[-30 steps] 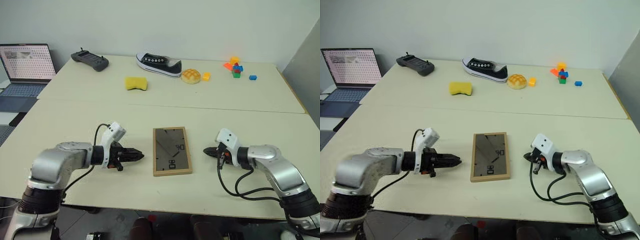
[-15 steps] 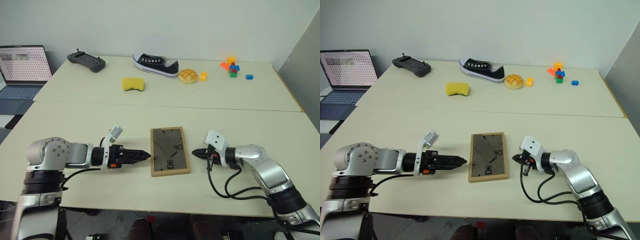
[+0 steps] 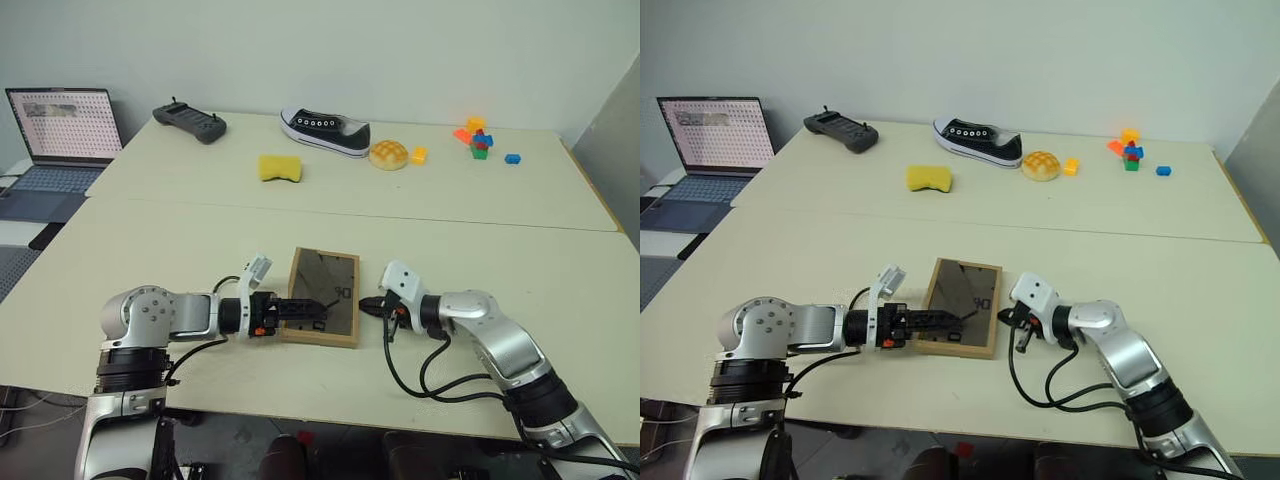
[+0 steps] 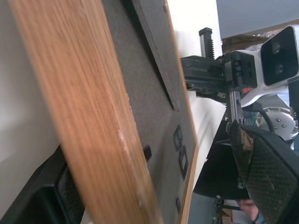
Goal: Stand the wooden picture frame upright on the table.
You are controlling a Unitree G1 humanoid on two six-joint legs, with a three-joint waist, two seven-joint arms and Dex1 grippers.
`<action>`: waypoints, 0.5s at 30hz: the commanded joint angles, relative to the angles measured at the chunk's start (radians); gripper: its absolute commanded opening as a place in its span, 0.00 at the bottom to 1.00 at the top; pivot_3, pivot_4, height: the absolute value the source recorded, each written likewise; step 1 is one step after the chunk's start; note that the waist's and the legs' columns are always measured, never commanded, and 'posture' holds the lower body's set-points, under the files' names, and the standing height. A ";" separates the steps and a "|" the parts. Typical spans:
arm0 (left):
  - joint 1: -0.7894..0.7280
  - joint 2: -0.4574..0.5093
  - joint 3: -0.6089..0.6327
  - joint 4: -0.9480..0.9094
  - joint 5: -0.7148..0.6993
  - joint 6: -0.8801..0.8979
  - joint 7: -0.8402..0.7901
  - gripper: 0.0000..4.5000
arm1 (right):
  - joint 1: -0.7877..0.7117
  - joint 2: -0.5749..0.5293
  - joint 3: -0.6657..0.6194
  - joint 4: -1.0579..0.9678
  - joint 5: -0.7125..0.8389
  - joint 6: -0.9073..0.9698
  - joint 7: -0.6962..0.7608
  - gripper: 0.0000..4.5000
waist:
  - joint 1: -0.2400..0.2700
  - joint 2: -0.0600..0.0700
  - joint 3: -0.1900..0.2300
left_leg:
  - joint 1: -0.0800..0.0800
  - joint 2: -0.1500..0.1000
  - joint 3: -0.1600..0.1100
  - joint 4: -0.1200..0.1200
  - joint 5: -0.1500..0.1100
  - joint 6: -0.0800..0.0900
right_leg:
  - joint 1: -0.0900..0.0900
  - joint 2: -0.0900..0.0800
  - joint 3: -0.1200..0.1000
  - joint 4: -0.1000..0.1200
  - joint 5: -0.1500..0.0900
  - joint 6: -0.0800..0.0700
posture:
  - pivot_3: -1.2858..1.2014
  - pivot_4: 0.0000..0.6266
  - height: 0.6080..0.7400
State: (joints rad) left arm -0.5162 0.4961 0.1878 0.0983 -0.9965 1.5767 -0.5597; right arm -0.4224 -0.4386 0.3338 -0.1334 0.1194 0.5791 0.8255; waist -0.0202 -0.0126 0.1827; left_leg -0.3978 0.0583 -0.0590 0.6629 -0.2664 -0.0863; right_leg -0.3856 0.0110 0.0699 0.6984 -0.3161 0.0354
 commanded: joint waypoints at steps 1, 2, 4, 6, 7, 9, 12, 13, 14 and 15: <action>0.014 -0.016 -0.030 -0.004 0.029 0.007 0.001 0.90 | 0.005 -0.016 -0.024 -0.053 0.005 0.000 -0.009 0.00 | -0.001 0.000 0.000 | 0.000 0.000 0.000 0.000 0.000 0.000 | 0.000 0.000 0.000 0.000 0.000 0.000 | 0.52 0.24 1.00; 0.013 -0.009 -0.027 0.002 0.037 -0.003 -0.006 0.86 | 0.010 -0.020 -0.027 -0.051 0.004 -0.001 -0.012 0.00 | -0.002 0.000 0.000 | 0.000 0.000 0.000 0.000 0.000 0.000 | 0.000 0.000 0.000 0.000 0.000 0.000 | 0.52 0.24 1.00; 0.012 0.001 -0.027 0.019 0.065 -0.031 -0.006 0.77 | 0.014 -0.024 -0.031 -0.047 0.002 -0.002 -0.021 0.00 | -0.004 0.000 0.000 | 0.000 0.000 0.000 0.000 0.000 0.000 | 0.000 0.000 0.000 0.000 0.000 0.000 | 0.52 0.24 1.00; 0.009 0.006 -0.026 0.025 0.075 -0.041 -0.016 0.69 | 0.014 -0.016 -0.038 -0.049 0.004 0.006 -0.041 0.00 | -0.007 0.000 0.000 | 0.000 0.000 0.000 0.000 0.000 0.000 | 0.000 0.000 0.000 0.000 0.000 0.000 | 0.52 0.24 1.00; 0.007 0.004 -0.021 0.021 0.074 -0.036 -0.020 0.62 | 0.013 -0.009 -0.045 -0.051 0.009 0.015 -0.053 0.00 | -0.008 0.000 0.000 | 0.000 0.000 0.000 0.000 0.000 0.000 | 0.000 0.001 0.000 0.000 0.000 0.000 | 0.52 0.24 1.00; 0.005 0.000 -0.015 0.009 0.068 -0.030 -0.029 0.53 | 0.008 -0.002 -0.057 -0.054 0.015 0.025 -0.069 0.00 | -0.009 0.000 0.000 | 0.000 0.001 0.000 0.000 0.000 0.000 | 0.000 0.001 0.000 0.000 0.000 0.000 | 0.52 0.24 1.00; -0.003 -0.003 -0.007 -0.001 0.068 -0.037 -0.035 0.42 | -0.011 -0.007 -0.095 -0.050 0.019 0.037 -0.090 0.00 | -0.009 0.000 0.000 | 0.000 0.001 0.000 0.000 0.000 0.000 | -0.001 0.001 0.000 0.000 0.000 0.000 | 0.52 0.24 1.00; -0.009 -0.003 0.002 -0.001 0.066 -0.035 -0.036 0.38 | -0.018 -0.017 -0.112 -0.050 0.021 0.040 -0.092 0.00 | -0.009 0.000 0.000 | 0.000 0.001 0.000 0.000 0.000 0.000 | -0.001 0.001 0.000 0.000 0.000 0.000 | 0.52 0.24 1.00; -0.017 -0.004 0.011 -0.001 0.063 -0.033 -0.036 0.34 | -0.028 -0.026 -0.129 -0.051 0.029 0.047 -0.089 0.00 | -0.009 0.000 0.000 | 0.000 0.001 0.000 0.000 0.000 0.000 | -0.001 0.001 0.000 0.000 0.000 0.000 | 0.52 0.24 1.00; -0.024 -0.004 0.018 0.000 0.061 -0.033 -0.038 0.31 | -0.038 -0.032 -0.143 -0.050 0.035 0.053 -0.086 0.00 | -0.009 0.000 0.000 | 0.000 0.001 0.000 0.000 0.000 0.000 | -0.001 0.001 0.000 0.000 0.000 0.000 | 0.52 0.24 1.00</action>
State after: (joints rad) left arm -0.5248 0.4836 0.1864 0.1135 -0.9521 1.5461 -0.6147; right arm -0.4258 -0.4548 0.2446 -0.1426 0.1340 0.6252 0.7395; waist -0.0297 -0.0128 0.1829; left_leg -0.3981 0.0594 -0.0590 0.6624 -0.2665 -0.0861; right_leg -0.3865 0.0122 0.0699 0.6987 -0.3161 0.0354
